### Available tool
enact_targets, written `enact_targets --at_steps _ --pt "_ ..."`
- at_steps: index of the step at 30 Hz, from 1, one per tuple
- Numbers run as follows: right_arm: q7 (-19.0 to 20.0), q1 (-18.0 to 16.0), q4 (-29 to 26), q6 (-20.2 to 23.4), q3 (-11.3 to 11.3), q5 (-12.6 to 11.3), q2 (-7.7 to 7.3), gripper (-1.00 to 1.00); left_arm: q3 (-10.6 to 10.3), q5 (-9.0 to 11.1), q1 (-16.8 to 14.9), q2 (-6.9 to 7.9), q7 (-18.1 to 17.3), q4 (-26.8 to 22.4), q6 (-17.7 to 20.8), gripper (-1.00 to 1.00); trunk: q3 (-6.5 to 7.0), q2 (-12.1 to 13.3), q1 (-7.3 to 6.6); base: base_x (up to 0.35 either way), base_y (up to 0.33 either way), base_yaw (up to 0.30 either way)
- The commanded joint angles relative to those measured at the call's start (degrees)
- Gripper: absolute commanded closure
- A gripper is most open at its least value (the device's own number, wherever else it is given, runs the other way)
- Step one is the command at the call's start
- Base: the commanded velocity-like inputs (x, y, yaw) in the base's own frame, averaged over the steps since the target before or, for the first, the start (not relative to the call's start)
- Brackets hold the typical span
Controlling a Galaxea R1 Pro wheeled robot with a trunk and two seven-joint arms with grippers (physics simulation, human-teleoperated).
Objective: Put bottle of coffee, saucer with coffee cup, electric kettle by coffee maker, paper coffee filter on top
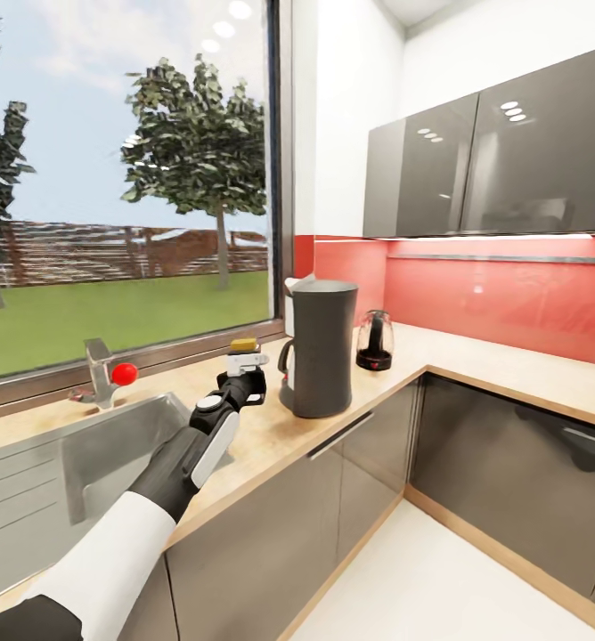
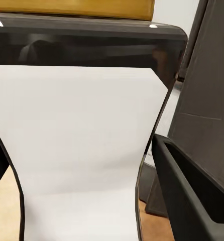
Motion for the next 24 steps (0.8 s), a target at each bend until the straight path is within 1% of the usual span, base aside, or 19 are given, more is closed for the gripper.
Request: enact_targets --at_steps 1,6,18,24 --pt "0.19 -0.05 0.05 -0.18 0.08 -0.07 -0.02 -1.0 -0.15 0.47 -0.06 0.03 0.46 -0.08 0.19 1.0 -0.07 -0.05 0.01 0.075 -0.097 0.0" --pt "0.2 -0.05 0.05 -0.18 0.08 -0.05 -0.02 -1.0 -0.1 0.47 -0.06 0.05 0.46 -0.08 0.19 1.0 -0.07 -0.05 0.01 0.07 -0.083 0.0" --pt "0.2 -0.05 0.05 -0.18 0.08 -0.06 -0.02 -1.0 -0.08 0.47 -0.06 0.05 0.46 -0.08 0.18 1.0 -0.07 -0.05 0.01 0.004 -0.005 0.0" --pt "0.2 -0.05 0.05 -0.18 0.08 -0.05 -0.02 -1.0 -0.08 0.47 -0.06 0.05 0.54 -0.08 0.19 1.0 -0.07 -0.05 0.01 0.0 -0.08 0.0"
